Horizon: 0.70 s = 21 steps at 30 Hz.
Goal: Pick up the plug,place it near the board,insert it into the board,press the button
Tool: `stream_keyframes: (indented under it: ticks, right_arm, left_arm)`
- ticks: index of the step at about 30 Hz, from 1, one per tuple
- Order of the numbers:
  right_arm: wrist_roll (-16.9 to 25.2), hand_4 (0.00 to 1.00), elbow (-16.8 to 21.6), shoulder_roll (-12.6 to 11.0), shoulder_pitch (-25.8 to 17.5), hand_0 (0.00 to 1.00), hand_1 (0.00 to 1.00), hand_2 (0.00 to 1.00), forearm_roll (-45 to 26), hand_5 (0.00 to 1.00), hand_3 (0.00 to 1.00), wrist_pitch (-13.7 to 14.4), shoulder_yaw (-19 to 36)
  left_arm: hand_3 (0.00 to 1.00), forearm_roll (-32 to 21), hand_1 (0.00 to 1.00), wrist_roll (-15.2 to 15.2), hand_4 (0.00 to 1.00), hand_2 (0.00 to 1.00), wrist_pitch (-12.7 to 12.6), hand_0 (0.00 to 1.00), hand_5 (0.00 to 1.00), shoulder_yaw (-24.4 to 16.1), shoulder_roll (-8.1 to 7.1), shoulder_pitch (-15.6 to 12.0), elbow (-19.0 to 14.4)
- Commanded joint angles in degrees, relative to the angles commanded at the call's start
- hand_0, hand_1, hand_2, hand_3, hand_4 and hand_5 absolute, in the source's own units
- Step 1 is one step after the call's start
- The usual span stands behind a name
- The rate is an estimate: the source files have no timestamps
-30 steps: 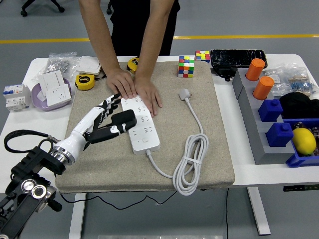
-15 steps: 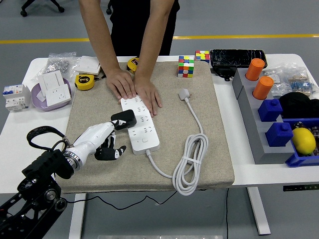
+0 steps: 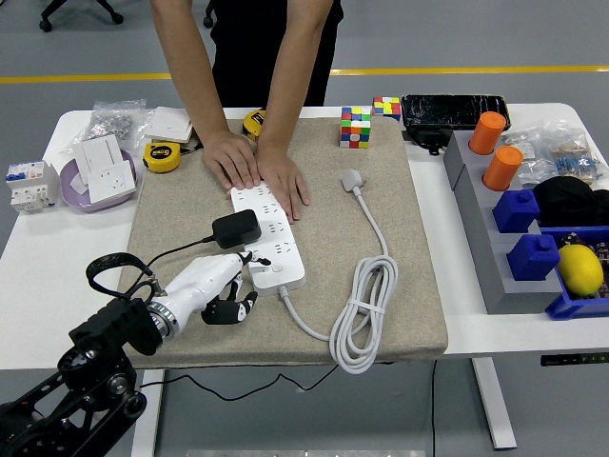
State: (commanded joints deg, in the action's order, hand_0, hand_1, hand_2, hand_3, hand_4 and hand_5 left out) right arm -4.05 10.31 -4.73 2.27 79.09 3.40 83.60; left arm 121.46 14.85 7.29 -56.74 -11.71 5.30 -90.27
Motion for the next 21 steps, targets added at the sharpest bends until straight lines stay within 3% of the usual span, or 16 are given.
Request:
stream_keyframes:
  ticks: [21]
  right_arm:
    - [-0.05, 0.998, 0.0, -0.04, -0.17, 0.795, 0.703, 0.712, 0.04, 0.998, 0.751, -0.04, -0.2]
  left_arm:
    - [0.83, 0.23, 0.031, -0.63, 0.488, 0.155, -1.32, 0.172, 0.002, 2.09, 1.45, 1.82, 2.41]
